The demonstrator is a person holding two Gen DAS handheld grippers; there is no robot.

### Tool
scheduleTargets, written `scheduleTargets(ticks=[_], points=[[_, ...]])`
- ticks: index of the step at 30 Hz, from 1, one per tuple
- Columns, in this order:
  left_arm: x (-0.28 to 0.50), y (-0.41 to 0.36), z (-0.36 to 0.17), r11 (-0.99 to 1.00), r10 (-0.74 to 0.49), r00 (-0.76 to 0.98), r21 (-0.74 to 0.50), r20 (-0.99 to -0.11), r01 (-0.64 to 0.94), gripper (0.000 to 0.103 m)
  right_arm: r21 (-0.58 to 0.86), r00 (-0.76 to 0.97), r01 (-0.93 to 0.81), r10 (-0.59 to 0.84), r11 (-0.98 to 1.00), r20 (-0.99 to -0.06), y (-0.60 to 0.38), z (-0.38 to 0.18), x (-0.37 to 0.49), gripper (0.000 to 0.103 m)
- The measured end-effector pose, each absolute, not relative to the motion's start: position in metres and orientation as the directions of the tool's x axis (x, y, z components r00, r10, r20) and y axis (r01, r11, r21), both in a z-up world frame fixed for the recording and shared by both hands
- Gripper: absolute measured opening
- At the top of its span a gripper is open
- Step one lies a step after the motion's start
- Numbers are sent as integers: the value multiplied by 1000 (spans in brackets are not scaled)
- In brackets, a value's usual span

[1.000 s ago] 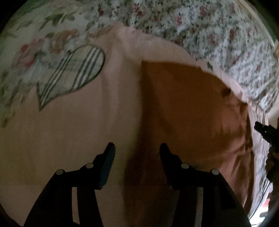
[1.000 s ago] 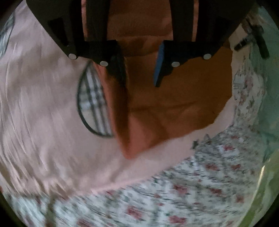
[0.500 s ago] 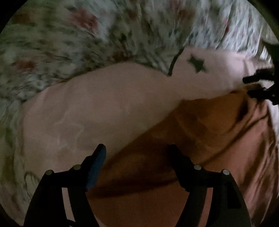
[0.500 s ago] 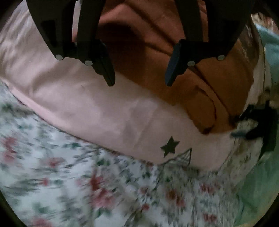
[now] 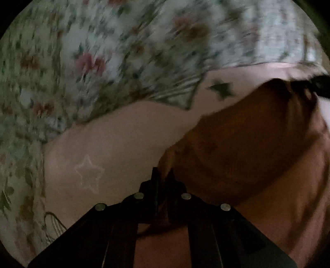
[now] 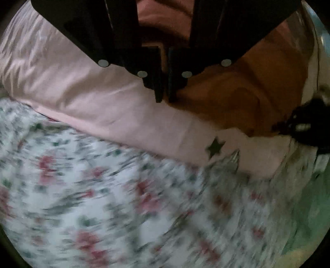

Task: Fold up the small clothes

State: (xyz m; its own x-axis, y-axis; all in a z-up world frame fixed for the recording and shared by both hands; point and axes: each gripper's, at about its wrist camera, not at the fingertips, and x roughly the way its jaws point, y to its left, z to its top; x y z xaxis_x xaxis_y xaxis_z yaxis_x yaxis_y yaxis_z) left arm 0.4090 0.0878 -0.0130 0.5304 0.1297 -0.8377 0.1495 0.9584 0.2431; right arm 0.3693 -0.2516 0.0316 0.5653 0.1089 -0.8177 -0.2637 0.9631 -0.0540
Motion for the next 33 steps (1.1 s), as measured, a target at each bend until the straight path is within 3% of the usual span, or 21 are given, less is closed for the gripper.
scheduleTargets(ticks=[3, 6, 8, 10, 16, 20, 23, 29, 33], points=[[420, 98, -38, 967, 186, 490, 246, -852, 60, 7, -83, 503, -201, 30, 976, -864, -251, -13, 385, 5], [418, 106, -26, 979, 192, 486, 204, -853, -29, 18, -34, 497, -141, 41, 989, -867, -258, -20, 387, 9], [406, 115, -10, 981, 192, 508, 183, -840, -68, 24, -8, 519, -107, 49, 994, -853, -262, -5, 379, 27], [389, 125, 7, 983, 186, 520, 160, -834, -94, 37, 13, 552, -95, 63, 995, -832, -267, 15, 363, 35], [293, 134, 40, 986, 134, 540, 61, -831, -152, 51, 147, 542, -108, 183, 983, -820, -278, 45, 290, 41], [209, 121, 34, 981, 122, 512, 26, -850, -190, 56, 196, 497, -116, 227, 974, -838, -275, 45, 228, 44], [146, 124, 11, 969, 141, 443, 32, -885, -245, 69, 212, 460, -114, 241, 971, -855, -267, 34, 185, 46], [54, 126, -15, 943, 12, 333, -100, -943, -319, 71, 261, 412, -39, 253, 965, -875, -260, 25, 123, 51], [32, 109, -32, 932, -75, 275, -166, -959, -323, 71, 285, 414, -10, 263, 959, -871, -253, 21, 95, 51]])
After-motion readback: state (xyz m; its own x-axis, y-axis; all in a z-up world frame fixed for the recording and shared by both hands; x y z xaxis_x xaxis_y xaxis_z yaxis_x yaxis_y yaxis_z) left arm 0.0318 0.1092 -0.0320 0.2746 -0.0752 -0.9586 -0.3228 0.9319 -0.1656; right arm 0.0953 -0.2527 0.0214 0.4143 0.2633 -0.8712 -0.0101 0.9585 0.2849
